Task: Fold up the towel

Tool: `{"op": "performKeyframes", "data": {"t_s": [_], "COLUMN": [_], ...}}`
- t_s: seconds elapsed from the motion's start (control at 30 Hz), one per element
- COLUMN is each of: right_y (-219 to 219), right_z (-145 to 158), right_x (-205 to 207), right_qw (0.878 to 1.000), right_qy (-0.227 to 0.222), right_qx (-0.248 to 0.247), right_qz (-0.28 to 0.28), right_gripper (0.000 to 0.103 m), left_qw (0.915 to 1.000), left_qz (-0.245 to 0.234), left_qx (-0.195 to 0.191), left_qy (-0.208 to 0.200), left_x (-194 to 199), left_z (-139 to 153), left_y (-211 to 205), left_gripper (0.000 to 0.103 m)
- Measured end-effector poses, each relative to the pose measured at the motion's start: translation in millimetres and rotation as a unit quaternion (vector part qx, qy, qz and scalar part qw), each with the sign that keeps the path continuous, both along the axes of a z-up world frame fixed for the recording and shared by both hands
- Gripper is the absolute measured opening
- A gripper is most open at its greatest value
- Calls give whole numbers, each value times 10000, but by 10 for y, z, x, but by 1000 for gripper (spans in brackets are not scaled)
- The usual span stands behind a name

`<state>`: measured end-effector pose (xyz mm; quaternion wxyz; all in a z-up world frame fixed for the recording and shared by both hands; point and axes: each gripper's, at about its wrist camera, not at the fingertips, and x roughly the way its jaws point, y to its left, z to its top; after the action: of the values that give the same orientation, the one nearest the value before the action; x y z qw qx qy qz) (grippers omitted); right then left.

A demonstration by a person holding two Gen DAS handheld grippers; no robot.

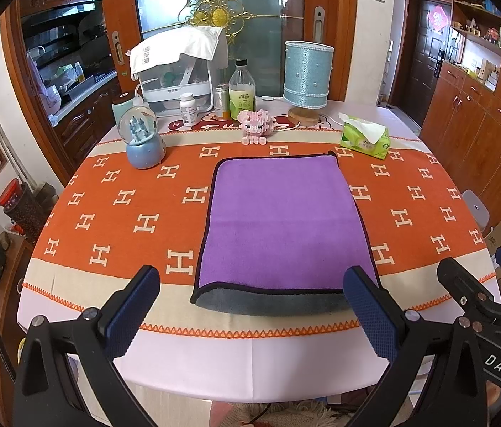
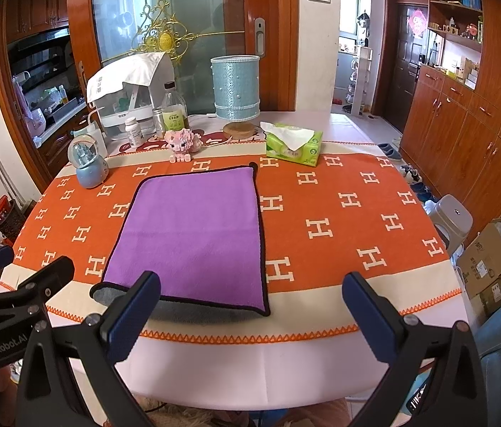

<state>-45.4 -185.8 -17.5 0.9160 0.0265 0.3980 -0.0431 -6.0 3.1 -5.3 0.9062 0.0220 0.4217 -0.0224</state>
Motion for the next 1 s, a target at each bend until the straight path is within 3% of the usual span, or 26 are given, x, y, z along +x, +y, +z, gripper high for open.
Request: {"op": "performKeyframes", "data": {"t_s": [1.0], "right_y": [-28], "right_z": [143], "right_x": [20], "right_qw": [9998], "right_qy": [-108], "right_qx": [-178], "right_qz": [-34], "right_gripper": [102], "left_qw": [9999], "left_qz": [-50], "left_qx": [-129], "left_qy": [-59], "left_x": [29], "left_z": [26], "left_y": [99], "left_gripper": [102]}}
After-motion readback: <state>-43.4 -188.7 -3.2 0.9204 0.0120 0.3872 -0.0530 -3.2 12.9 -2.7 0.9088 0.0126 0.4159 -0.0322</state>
